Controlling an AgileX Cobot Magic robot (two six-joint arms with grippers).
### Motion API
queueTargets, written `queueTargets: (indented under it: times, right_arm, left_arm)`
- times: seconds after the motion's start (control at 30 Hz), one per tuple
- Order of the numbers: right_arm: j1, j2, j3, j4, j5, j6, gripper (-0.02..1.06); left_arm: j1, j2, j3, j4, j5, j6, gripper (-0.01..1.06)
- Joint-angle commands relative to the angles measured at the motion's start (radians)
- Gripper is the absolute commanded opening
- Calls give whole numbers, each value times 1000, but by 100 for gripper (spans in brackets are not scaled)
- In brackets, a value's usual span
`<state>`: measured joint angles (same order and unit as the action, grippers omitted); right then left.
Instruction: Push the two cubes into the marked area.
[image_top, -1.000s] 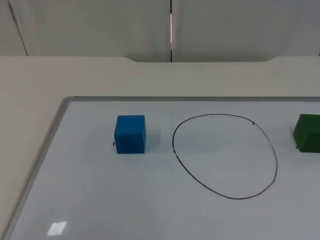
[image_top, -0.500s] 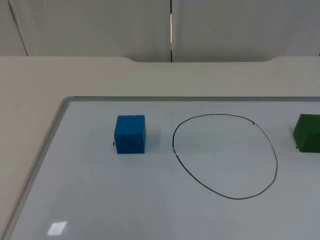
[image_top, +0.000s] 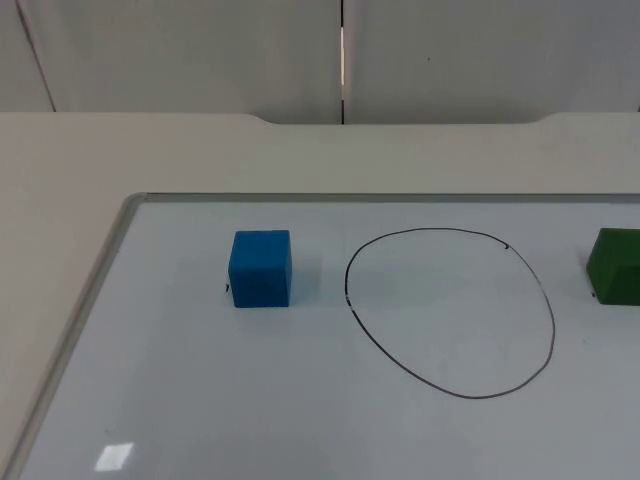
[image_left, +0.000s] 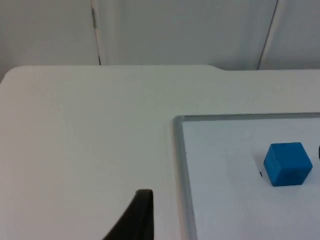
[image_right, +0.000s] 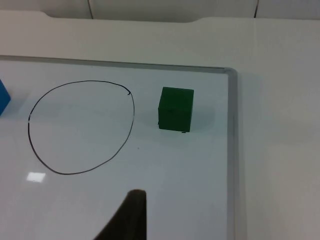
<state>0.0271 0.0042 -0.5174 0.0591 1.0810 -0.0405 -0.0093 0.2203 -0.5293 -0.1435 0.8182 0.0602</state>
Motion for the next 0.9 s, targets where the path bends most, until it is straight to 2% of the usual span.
queueTargets:
  times: [0.0, 0.2, 0.47, 0.73, 0.87]
  right_arm:
    - [-4, -4, 3, 2, -3, 3, 105]
    - [-4, -4, 3, 2, -3, 3, 105]
    - [-4, -4, 3, 2, -3, 3, 105]
    - [-4, -4, 3, 2, -3, 3, 105]
    - [-4, -4, 3, 2, -3, 3, 105]
  left_arm:
    - [-1, 59, -6, -67, -48, 51, 102]
    - [-1, 166, -6, -195, -116, 162, 99]
    - [-1, 312, -6, -291, -196, 261, 87]
    - [-1, 423, -6, -333, -204, 287, 80]
    - [-1, 516, -6, -454, -204, 399, 80]
